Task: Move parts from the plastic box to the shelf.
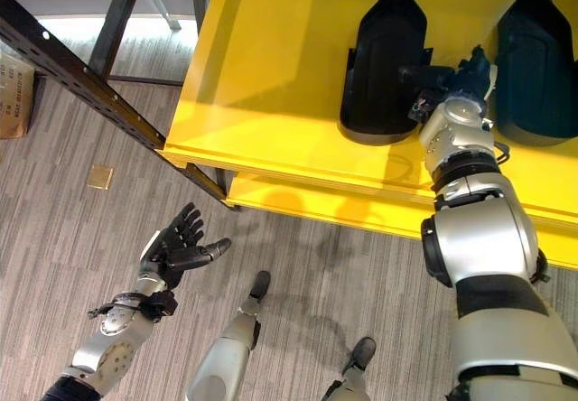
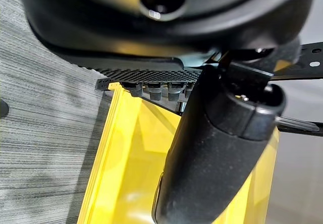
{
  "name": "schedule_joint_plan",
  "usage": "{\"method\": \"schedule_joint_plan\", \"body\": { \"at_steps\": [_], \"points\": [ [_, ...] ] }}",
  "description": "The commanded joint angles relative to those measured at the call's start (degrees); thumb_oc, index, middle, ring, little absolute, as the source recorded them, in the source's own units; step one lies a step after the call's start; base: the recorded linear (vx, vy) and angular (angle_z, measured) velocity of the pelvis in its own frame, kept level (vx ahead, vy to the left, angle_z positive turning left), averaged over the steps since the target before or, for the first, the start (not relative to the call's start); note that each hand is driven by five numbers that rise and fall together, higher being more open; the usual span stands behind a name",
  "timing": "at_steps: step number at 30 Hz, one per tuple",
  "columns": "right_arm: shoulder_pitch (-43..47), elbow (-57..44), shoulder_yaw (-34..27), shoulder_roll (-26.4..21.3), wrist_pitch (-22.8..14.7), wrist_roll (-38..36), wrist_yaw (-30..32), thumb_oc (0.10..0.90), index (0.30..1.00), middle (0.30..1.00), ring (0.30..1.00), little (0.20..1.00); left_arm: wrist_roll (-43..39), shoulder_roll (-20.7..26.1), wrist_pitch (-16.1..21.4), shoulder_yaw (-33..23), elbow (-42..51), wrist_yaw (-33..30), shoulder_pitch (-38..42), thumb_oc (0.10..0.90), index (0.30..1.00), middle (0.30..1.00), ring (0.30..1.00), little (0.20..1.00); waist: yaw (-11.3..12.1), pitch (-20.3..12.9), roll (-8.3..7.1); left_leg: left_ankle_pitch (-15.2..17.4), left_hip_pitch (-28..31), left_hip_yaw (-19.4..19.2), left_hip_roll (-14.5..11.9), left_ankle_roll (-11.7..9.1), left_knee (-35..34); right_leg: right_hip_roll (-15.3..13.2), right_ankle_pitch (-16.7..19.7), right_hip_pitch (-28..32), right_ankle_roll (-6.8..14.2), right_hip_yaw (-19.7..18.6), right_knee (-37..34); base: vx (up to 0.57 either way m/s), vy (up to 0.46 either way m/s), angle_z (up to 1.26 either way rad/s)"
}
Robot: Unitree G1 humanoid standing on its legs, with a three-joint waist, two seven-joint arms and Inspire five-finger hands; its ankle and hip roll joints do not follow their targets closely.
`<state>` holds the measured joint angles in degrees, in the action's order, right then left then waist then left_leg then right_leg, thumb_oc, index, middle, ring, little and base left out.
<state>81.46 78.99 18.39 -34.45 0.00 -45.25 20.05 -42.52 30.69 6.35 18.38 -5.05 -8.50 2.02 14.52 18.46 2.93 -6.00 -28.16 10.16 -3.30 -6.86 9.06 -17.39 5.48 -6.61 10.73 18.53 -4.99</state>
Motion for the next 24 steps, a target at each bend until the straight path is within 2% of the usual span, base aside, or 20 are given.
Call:
{"method": "schedule_joint_plan", "body": {
  "at_steps": [1, 8, 13, 18, 24],
  "points": [
    [6.6, -4.1, 3.6, -2.8, -5.0, -0.7, 0.8, 0.9, 1.0, 1.0, 1.0, 1.0, -0.7, 2.6, 5.7, 0.1, 5.1, -0.2, 1.9, 0.9, 1.0, 1.0, 1.0, 1.0, 0.6, -1.5, -1.2, 3.4, 1.5, -5.0, 2.2, 4.8, 0.8, 1.0, -4.9, 3.4, -1.4, -1.9, 4.8, 0.0, 0.0, 0.0],
    [6.4, -6.4, 3.7, -0.7, -5.4, -0.5, 1.7, 0.9, 1.0, 1.0, 1.0, 1.0, -0.9, 2.7, 6.0, -0.3, 4.8, -0.5, 2.3, 0.9, 1.0, 1.0, 1.0, 1.0, -0.1, -1.9, -1.75, 3.3, 1.7, -5.1, 2.0, 4.9, 1.0, 1.2, -4.8, 3.2, -1.5, -2.2, 5.0, -0.01, 0.002, -0.01],
    [6.0, -11.0, 4.1, 1.5, -6.2, 0.4, 2.4, 0.9, 1.0, 1.0, 1.0, 1.0, -0.9, 3.4, 6.0, -0.2, 3.8, -0.5, 2.9, 0.9, 1.0, 1.0, 1.0, 1.0, -0.6, -3.2, -2.94, 3.3, 2.5, -5.0, 1.5, 4.9, 1.0, 1.5, -4.8, 3.6, -1.6, -2.6, 5.2, -0.02, -0.006, -0.03],
    [5.5, -16.5, 4.9, 3.5, -7.3, 1.0, 2.5, 0.9, 1.0, 1.0, 1.0, 1.0, -0.8, 4.5, 5.5, -0.6, 2.8, 0.1, 2.7, 0.9, 1.0, 1.0, 1.0, 1.0, -1.2, -5.0, -4.64, 2.9, 3.6, -4.8, 0.8, 4.8, 0.0, 2.0, -4.5, 4.3, -1.8, -2.8, 4.8, -0.02, -0.019, -0.01],
    [2.5, -26.2, 4.2, 7.3, -9.4, -1.5, 1.7, 0.9, 1.0, 1.0, 1.0, 1.0, -1.1, 6.3, 4.2, -1.6, 1.9, 1.1, 1.1, 0.9, 1.0, 1.0, 1.0, 1.0, -2.5, -8.1, -7.63, 2.1, 7.3, -5.1, -0.8, 4.5, -2.7, 3.2, -4.0, 6.1, -2.0, -3.3, 4.0, 0.0, -0.043, -0.05]
  ]
}}
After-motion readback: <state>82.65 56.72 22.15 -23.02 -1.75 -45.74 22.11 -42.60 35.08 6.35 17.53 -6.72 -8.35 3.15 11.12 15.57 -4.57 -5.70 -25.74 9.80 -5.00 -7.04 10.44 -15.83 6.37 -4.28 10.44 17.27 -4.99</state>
